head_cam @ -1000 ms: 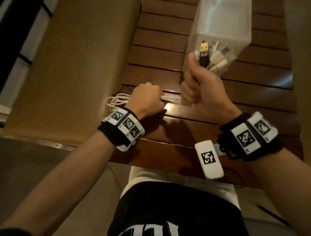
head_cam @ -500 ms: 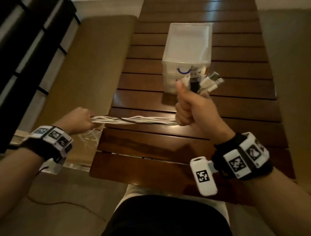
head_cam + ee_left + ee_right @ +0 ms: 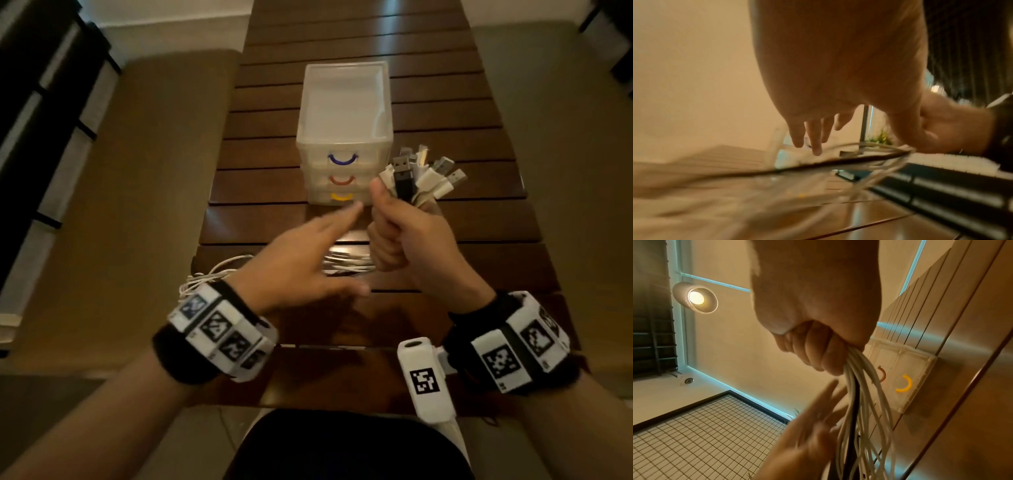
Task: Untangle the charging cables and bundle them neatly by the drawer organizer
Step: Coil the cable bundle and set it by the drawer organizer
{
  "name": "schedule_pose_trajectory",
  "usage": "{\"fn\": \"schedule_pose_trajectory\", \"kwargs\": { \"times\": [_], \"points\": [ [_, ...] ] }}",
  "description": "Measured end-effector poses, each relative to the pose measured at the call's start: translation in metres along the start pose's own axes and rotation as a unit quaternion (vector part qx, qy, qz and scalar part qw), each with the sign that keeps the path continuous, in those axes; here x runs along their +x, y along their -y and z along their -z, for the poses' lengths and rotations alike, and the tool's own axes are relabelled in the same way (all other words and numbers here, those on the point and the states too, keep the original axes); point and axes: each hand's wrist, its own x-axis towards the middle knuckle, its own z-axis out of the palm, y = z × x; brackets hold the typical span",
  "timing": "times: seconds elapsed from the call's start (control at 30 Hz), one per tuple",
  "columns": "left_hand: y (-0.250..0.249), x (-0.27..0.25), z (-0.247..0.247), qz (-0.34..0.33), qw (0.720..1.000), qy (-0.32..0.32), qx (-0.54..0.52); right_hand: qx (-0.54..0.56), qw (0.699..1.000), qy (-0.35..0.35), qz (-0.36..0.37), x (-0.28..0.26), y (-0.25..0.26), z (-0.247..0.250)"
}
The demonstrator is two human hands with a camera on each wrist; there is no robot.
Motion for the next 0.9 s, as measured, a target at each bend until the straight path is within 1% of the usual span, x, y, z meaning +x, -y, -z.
{"fn": "schedule_pose_trajectory", "kwargs": {
  "times": [0.07,0.17,0.2,0.27,0.33,0.4,0.47,0.5,0.57,0.63,0.67,0.73,0.8,0.9],
  "points": [
    [-0.005,0.012,-0.014,-0.038,0.999,0.005,-0.019,0.018,1.000,-0.001,0.015,0.001,0.004,0.002],
    [0.013,0.001,-0.021,-0.025,0.999,-0.016,-0.034,0.026,0.999,-0.024,0.003,0.000,0.011,0.018],
    [0.018,-0.007,-0.022,-0.026,0.999,-0.020,-0.015,0.022,0.999,-0.033,-0.009,0.000,0.010,0.022],
    [0.020,-0.020,-0.023,-0.042,0.997,-0.012,0.056,-0.007,0.999,-0.043,-0.027,0.000,0.004,0.024],
    [0.016,-0.025,-0.021,-0.050,0.993,-0.009,0.111,-0.047,0.998,-0.039,-0.034,-0.002,-0.003,0.019],
    [0.012,-0.024,-0.013,-0.052,0.989,-0.013,0.141,-0.110,0.993,-0.034,-0.028,-0.004,-0.005,0.010],
    [0.010,-0.021,-0.006,-0.052,0.983,-0.015,0.178,-0.176,0.984,-0.032,0.000,-0.005,-0.004,0.000],
    [0.007,-0.019,-0.003,-0.058,0.977,-0.011,0.204,-0.210,0.978,-0.019,0.008,-0.004,-0.003,-0.004],
    [0.000,-0.017,0.000,-0.061,0.970,0.020,0.236,-0.290,0.957,0.028,-0.002,-0.001,-0.005,-0.010],
    [-0.005,-0.015,0.002,-0.052,0.962,0.068,0.259,-0.348,0.934,0.074,-0.047,0.004,-0.012,-0.015],
    [-0.006,-0.014,0.004,-0.050,0.957,0.079,0.274,-0.346,0.931,0.086,-0.077,0.005,-0.016,-0.017],
    [-0.005,-0.013,0.005,-0.043,0.954,0.079,0.287,-0.297,0.942,0.086,-0.128,0.006,-0.022,-0.022],
    [-0.004,-0.012,0.003,-0.035,0.964,0.057,0.258,-0.272,0.950,0.073,-0.136,0.004,-0.024,-0.025],
    [-0.001,-0.012,0.002,-0.029,0.980,0.031,0.193,-0.263,0.952,0.052,-0.149,-0.002,-0.024,-0.026]
  ]
}}
